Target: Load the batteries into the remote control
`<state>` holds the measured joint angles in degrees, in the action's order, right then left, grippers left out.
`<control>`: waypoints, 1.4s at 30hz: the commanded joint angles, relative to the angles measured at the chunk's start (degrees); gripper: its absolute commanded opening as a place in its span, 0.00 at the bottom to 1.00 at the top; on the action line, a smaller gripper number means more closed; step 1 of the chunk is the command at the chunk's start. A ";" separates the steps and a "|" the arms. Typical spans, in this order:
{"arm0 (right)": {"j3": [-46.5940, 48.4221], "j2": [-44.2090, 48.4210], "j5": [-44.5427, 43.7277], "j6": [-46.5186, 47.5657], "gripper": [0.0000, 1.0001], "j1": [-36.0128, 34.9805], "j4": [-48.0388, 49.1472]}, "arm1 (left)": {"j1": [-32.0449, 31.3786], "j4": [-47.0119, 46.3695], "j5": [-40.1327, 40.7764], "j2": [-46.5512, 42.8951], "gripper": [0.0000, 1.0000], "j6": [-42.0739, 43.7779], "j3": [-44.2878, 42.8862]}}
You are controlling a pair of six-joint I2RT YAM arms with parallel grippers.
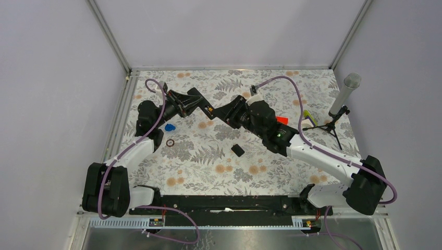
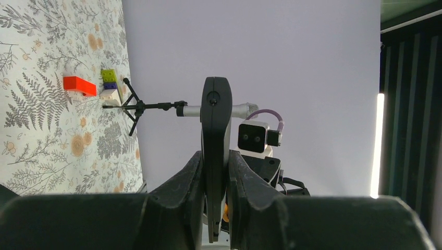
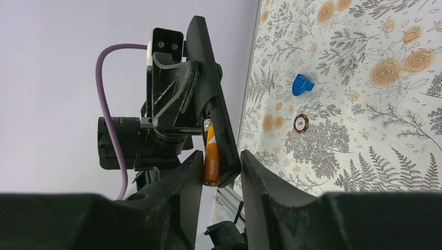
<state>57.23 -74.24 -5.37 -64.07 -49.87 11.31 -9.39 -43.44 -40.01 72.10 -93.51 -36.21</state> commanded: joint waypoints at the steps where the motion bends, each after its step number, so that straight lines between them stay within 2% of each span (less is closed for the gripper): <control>1: 0.04 -1.03 -2.30 -1.59 0.37 0.21 2.84 | -0.19 -4.74 0.84 -1.86 0.00 -1.23 -0.09; 7: 0.71 -2.61 -2.09 -1.76 0.30 0.21 2.41 | -1.08 -4.85 0.46 -2.51 0.00 -1.48 -0.02; 12: 1.67 -4.08 -2.16 -1.80 0.27 0.21 1.36 | -1.68 -4.94 0.51 -3.31 0.00 -1.41 0.14; 24: 3.55 -7.66 -3.58 2.33 0.29 0.22 0.22 | -3.61 -5.00 1.67 -4.19 0.00 -2.58 0.60; 42: 4.43 -11.65 -3.03 8.35 0.34 0.17 5.01 | -4.48 -4.49 1.95 -4.68 0.00 -5.45 1.03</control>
<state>60.27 -82.48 -7.09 -58.94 -49.52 15.81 -10.09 -40.14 -29.21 71.05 -94.08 -34.09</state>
